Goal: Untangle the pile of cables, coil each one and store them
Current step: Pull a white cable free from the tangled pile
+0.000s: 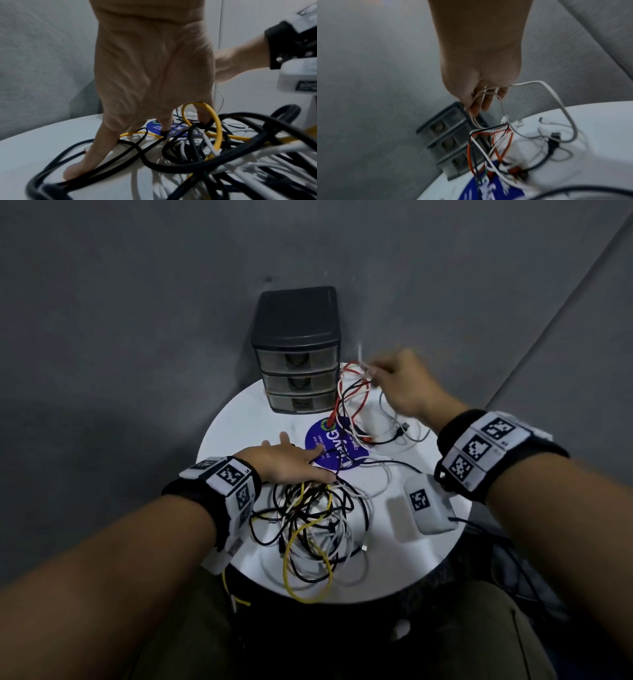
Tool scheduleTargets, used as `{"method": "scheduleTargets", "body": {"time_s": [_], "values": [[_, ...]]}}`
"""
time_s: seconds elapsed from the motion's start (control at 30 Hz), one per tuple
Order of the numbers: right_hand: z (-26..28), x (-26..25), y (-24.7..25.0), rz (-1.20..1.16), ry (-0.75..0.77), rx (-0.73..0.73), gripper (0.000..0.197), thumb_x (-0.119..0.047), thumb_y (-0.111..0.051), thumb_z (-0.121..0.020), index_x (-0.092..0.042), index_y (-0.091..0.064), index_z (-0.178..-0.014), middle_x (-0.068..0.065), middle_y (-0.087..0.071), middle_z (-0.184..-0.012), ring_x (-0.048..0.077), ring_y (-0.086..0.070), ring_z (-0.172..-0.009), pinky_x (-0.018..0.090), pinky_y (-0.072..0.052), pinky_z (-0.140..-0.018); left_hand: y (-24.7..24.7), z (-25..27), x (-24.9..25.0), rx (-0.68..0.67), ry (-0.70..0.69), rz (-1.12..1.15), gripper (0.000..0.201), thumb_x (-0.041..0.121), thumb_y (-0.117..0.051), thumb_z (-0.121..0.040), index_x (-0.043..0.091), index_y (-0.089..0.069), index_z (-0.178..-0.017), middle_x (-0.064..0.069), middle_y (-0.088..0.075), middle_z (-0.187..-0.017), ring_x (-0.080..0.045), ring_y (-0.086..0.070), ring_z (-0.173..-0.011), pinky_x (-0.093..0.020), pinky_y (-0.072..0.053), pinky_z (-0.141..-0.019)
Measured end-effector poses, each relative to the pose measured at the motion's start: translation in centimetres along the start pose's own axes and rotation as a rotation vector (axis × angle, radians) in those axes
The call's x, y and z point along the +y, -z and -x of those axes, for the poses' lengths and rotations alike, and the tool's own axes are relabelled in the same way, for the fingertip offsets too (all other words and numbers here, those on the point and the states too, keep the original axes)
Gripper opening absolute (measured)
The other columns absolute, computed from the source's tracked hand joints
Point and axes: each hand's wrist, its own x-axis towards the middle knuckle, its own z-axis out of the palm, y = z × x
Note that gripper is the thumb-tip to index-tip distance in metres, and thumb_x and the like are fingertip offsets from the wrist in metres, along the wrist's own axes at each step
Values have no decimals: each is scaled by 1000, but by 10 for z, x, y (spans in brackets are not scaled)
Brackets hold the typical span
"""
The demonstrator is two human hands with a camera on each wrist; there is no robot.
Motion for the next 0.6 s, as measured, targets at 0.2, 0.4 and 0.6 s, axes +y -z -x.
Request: {"method": "scheduleTargets", "body": {"time_s": [0.2, 0.4, 0.6], "values": [[13, 0, -29, 533, -4, -313, 37, -44, -43, -103, -36, -59, -134, 0, -55, -146, 31, -44, -136, 52, -29, -112, 4, -2, -3, -28, -14, -21, 92, 88, -47, -79, 57, -3, -155, -18, 19, -167, -49, 11, -152, -54, -4, -123], [23, 16, -38, 500, -48, -406, 5, -31, -53, -95, -28, -55, -91, 2, -63, -118, 29, -52, -120, 50, -34, -101, 3, -4, -6, -38, -22, -17, 92, 87, -49, -79, 59, -3, -154, -15, 21, -167, -49, 13, -152, -55, -3, -123], [31, 41, 6, -36, -24, 217, 37, -15, -58, -85, -21, -69, -120, 3, -65, -125, 21, -60, -113, 40, -45, -104, 5, -3, -5, -44, -29, -19, 92, 87, -47, -80, 58, -2, -154, -16, 21, -167, -47, 13, -152, -54, -2, -123]]}}
